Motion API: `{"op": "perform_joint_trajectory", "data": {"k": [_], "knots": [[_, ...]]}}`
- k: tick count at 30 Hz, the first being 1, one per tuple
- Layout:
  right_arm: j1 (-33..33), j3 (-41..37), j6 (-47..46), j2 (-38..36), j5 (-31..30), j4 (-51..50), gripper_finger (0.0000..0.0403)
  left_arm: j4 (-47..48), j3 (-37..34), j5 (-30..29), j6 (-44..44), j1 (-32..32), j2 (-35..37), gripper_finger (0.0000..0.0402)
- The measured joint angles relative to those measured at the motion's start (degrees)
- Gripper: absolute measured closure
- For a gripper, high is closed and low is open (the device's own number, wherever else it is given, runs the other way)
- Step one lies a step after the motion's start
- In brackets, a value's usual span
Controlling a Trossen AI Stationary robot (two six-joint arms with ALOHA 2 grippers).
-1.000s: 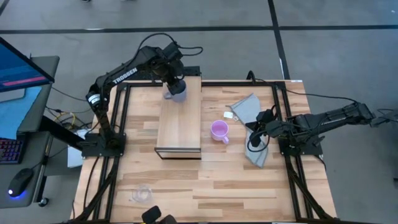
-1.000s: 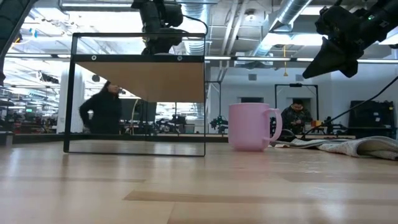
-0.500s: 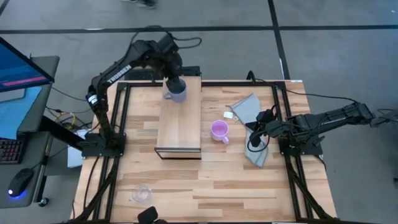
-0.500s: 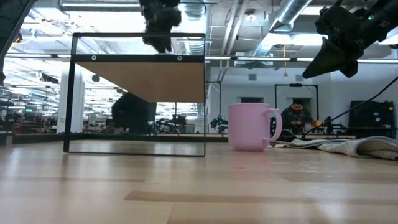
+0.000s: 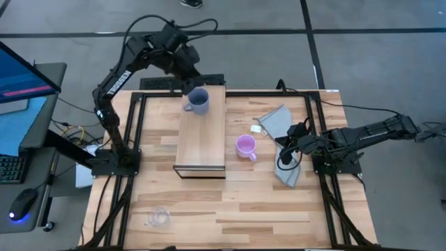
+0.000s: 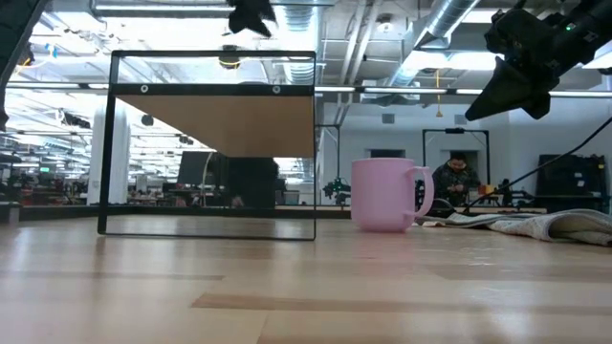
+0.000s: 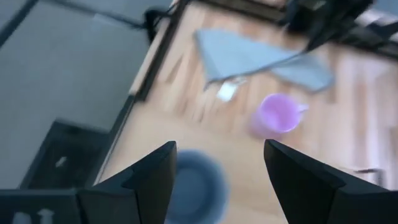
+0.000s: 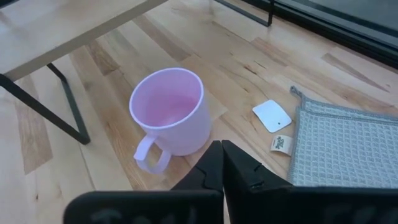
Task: Stack small to large cups/mugs on shelf
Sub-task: Put the pink mug on the shelf
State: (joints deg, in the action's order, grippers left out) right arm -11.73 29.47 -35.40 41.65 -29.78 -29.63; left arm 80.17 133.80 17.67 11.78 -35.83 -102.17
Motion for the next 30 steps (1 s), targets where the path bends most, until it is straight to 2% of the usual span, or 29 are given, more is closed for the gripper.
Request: {"op": "perform_joint_trajectory", "data": {"k": [5, 11, 14, 20, 23, 27, 30], "knots": [[0.00, 0.00, 0.00, 0.00, 0.00, -0.01, 0.0382, -8.98, -3.12, 1.60, -1.55, 2.97, 4.41, 0.0168], [0.00, 0.00, 0.91, 0.00, 0.00, 0.04, 0.0383, -14.16, -12.32, 0.94, -4.32, 5.63, 12.66, 0.0168], [0.00, 0.00, 0.92, 0.00, 0.00, 0.07, 0.0380, -20.27, -21.06, -0.62, -5.86, 7.42, 18.32, 0.0168], [0.00, 0.00, 0.90, 0.00, 0.00, 1.48, 0.0377, -38.76, -44.00, -2.10, -10.78, 9.68, 32.52, 0.0168], [0.00, 0.00, 0.89, 0.00, 0.00, 3.29, 0.0378, -43.81, -53.48, -3.55, -13.14, 10.41, 39.11, 0.0168], [0.00, 0.00, 0.90, 0.00, 0.00, 4.80, 0.0378, -50.09, -62.89, -3.38, -14.42, 12.28, 45.62, 0.0168], [-0.02, 0.00, 0.90, 0.00, -0.04, 5.96, 0.0375, -51.93, -67.37, -3.51, -15.52, 13.73, 49.14, 0.0168]]}}
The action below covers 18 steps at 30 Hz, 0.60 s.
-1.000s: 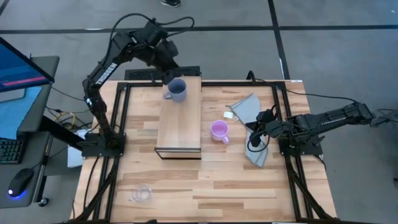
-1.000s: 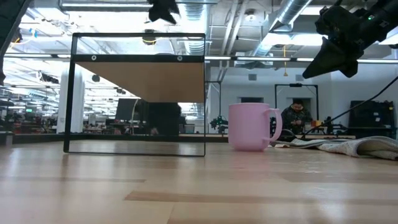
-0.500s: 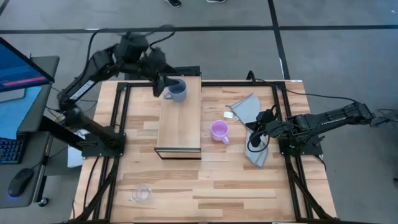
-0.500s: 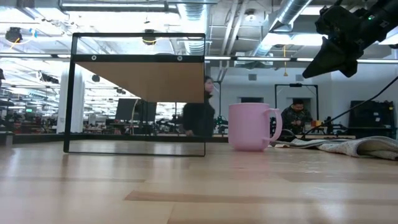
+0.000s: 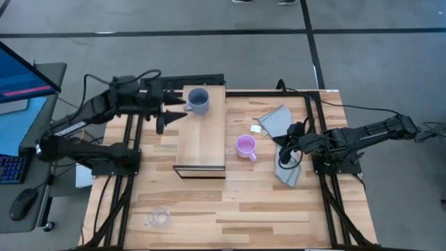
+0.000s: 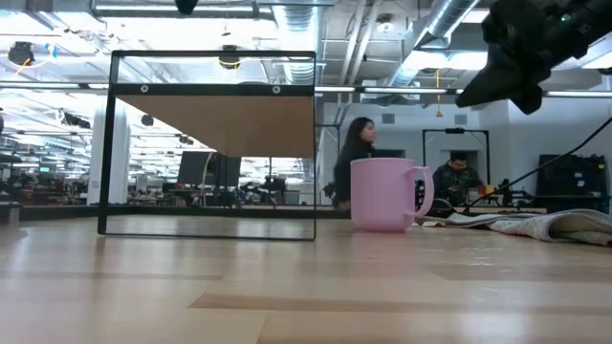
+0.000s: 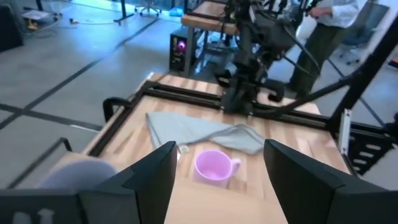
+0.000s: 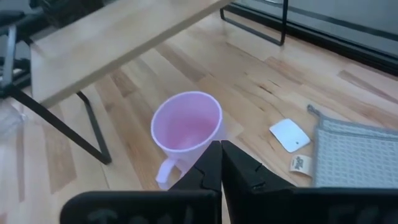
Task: Stack small to large cups/mugs on shelf
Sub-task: Put the pink mug on the shelf
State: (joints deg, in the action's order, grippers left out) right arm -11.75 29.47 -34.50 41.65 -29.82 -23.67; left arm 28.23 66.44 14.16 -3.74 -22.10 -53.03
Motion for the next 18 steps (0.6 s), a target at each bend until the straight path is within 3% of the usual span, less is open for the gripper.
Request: {"op": "perform_joint_trajectory", "data": {"k": [18], "knots": [[0.02, -0.02, -1.21, 0.00, 0.00, 2.42, 0.0372, -7.56, -15.10, -0.08, 0.69, 5.30, 9.95, 0.0168]]}}
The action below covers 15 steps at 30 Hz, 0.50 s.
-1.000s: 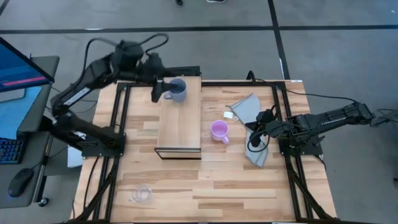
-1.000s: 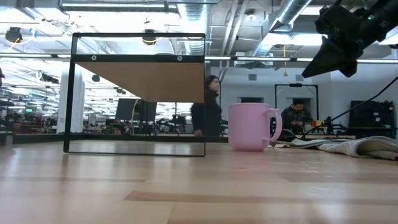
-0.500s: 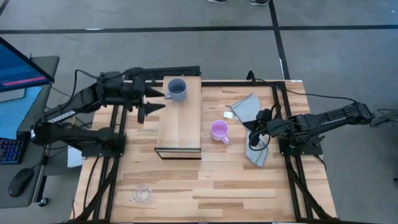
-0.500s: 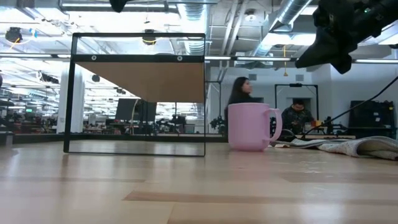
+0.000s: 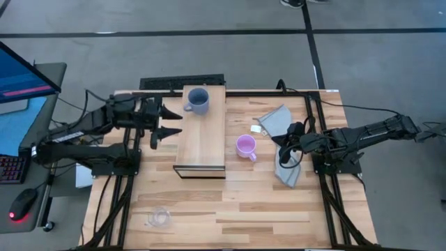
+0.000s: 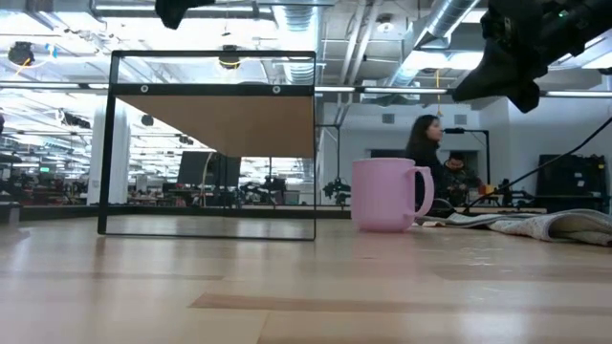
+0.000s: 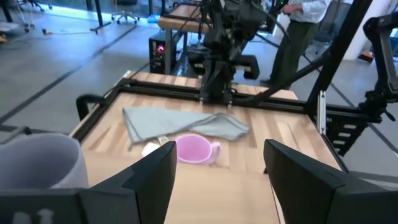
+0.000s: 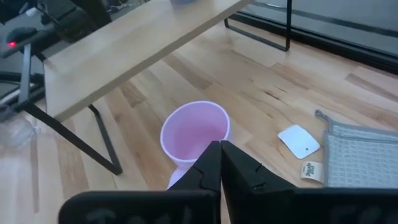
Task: Stack small to large cups/mugs on shelf
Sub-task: Put the pink mug on the shelf
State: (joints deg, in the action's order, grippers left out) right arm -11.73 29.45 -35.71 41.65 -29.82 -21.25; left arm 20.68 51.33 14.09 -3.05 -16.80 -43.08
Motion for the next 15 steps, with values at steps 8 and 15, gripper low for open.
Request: {"op": "perform_joint_trajectory", "data": {"k": [8, 15], "knots": [[-0.02, 0.00, -0.30, 0.00, 0.31, 1.24, 0.0347, -5.92, -7.52, 0.24, -2.30, 0.85, 3.22, 0.0168], [-0.02, 0.00, -0.32, 0.00, 0.92, 1.25, 0.0317, -7.25, -11.61, 0.28, -4.46, 2.82, 7.73, 0.0168]]}}
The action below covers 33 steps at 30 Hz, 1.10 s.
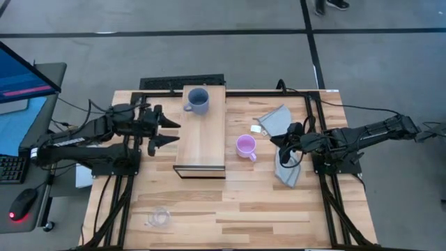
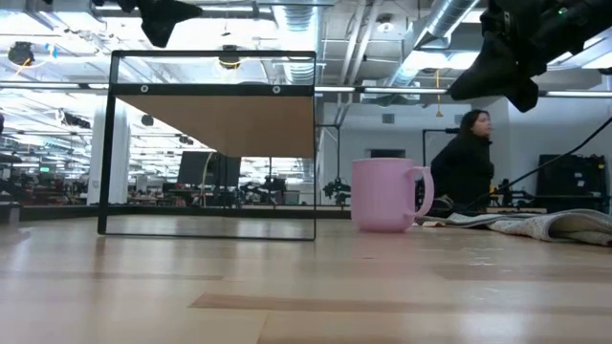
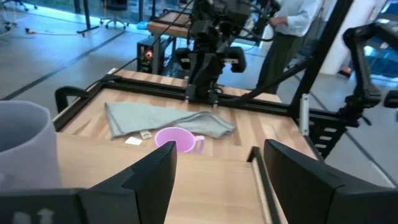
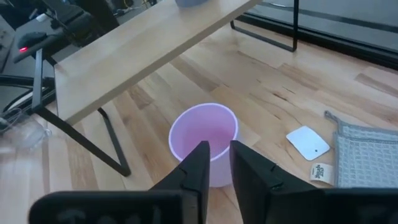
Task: Stack small to large cups/mugs on shelf
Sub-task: Put the pink mug on the shelf
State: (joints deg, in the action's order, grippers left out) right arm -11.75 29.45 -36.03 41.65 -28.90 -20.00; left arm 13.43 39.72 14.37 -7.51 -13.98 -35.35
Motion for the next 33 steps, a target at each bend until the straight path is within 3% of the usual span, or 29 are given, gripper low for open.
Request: {"op": "perform_joint_trajectory", "data": {"k": [5, 13, 24, 33], "knots": [[0.27, 0.00, -2.94, 0.00, 0.44, -0.07, 0.0299, -0.38, -2.27, -0.54, -2.09, 1.71, 4.95, 0.0168], [1.41, 0.00, -2.95, 0.00, 0.60, -0.08, 0.0254, -2.75, -8.32, -6.15, -3.36, 4.34, 9.12, 0.0168], [1.33, 0.00, -1.49, 0.00, 0.65, 1.34, 0.0145, -8.58, -13.88, -4.33, -3.30, 5.03, 9.90, 0.0168], [1.77, 0.00, 2.01, 0.00, 0.39, 1.21, 0.0138, -8.91, -14.62, -4.17, -3.60, 5.03, 10.71, 0.0168]]}}
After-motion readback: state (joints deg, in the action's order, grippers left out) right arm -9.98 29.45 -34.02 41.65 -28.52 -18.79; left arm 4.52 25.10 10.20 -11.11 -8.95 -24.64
